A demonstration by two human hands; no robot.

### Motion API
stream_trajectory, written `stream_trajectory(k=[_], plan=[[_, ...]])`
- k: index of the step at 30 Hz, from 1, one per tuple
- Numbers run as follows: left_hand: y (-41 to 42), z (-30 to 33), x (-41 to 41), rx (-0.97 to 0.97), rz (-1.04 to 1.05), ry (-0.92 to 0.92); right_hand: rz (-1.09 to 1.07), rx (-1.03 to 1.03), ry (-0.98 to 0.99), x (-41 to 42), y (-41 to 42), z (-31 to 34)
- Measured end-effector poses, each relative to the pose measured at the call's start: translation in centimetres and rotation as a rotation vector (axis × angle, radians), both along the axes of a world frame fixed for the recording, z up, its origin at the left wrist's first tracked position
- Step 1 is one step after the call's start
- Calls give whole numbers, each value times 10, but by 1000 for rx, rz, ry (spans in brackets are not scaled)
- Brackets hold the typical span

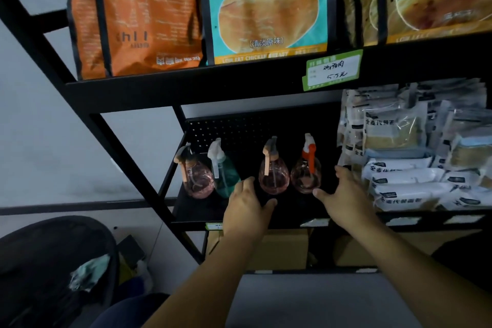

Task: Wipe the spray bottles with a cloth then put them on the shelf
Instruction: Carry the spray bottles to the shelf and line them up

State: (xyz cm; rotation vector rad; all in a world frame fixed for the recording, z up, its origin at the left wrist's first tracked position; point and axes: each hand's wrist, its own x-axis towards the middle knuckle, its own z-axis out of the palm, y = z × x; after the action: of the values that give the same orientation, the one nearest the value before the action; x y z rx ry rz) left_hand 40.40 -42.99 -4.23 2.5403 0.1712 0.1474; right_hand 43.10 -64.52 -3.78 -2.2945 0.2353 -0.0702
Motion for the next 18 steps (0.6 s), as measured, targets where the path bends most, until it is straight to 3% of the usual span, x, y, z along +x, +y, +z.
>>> stream_trajectory(k=[18], plan=[[-27,-24,51,-254,5,-53,59,56,-64,49,8,-30]])
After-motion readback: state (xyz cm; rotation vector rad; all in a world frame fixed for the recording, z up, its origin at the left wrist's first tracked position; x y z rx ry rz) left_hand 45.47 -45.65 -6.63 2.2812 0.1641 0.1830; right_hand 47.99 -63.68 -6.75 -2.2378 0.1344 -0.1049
